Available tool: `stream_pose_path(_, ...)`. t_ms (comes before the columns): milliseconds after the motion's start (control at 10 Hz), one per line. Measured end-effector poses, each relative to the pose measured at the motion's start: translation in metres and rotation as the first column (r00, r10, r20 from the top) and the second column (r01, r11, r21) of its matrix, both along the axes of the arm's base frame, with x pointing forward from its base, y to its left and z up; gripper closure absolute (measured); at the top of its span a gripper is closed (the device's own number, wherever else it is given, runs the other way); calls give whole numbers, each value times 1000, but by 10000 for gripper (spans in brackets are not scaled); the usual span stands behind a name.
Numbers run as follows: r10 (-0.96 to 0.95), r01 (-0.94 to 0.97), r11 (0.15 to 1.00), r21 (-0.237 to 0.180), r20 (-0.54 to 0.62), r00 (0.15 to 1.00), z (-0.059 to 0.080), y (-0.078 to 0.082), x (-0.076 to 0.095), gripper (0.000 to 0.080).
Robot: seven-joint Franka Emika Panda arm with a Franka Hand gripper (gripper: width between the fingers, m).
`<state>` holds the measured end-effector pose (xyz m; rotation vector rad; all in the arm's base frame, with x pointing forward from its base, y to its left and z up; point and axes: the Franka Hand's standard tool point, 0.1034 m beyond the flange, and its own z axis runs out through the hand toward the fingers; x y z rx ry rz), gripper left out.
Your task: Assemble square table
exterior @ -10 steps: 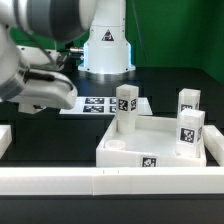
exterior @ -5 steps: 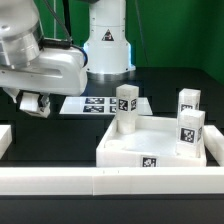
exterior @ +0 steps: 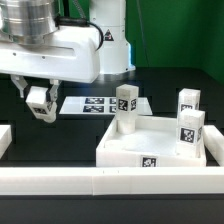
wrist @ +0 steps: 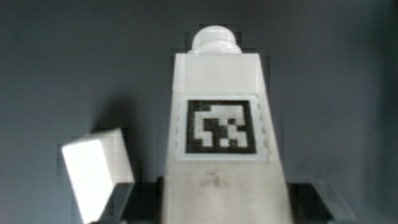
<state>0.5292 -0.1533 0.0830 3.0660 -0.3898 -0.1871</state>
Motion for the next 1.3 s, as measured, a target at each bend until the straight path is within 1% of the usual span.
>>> stream_pose_path(100, 8, -6, 1000, -28, 68, 998, 0, -1, 1, 512)
stream_pose_path(200, -14, 17, 999, -27, 97, 995, 2, 3, 2, 512)
stream_pose_path(300, -50, 52, 999, -9, 159, 986, 15, 13, 16, 512)
stream_pose_path(400, -79, 83, 997, -5, 220, 972, 24, 21, 27, 512)
stream_pose_path(500, -80, 88, 996, -18, 263, 962, 27, 30, 34, 512)
stream_pose_path(600, -60, 81, 996, -50, 326, 944, 27, 27, 37, 512)
stream_pose_path(700, -55, 81, 995, -61, 342, 938, 25, 26, 34, 512)
stream_pose_path(900, -60, 81, 995, -52, 326, 943, 25, 29, 34, 512)
stream_pose_path(1000, -103, 122, 992, -34, 337, 936, 28, 41, 39, 512)
stream_pose_path(1100, -93, 112, 993, -32, 353, 931, 31, 53, 44, 512)
stream_pose_path(1200, -76, 95, 995, -39, 348, 934, 29, 50, 42, 512)
stream_pose_path(1300, -70, 96, 994, -51, 376, 924, 31, 49, 45, 512)
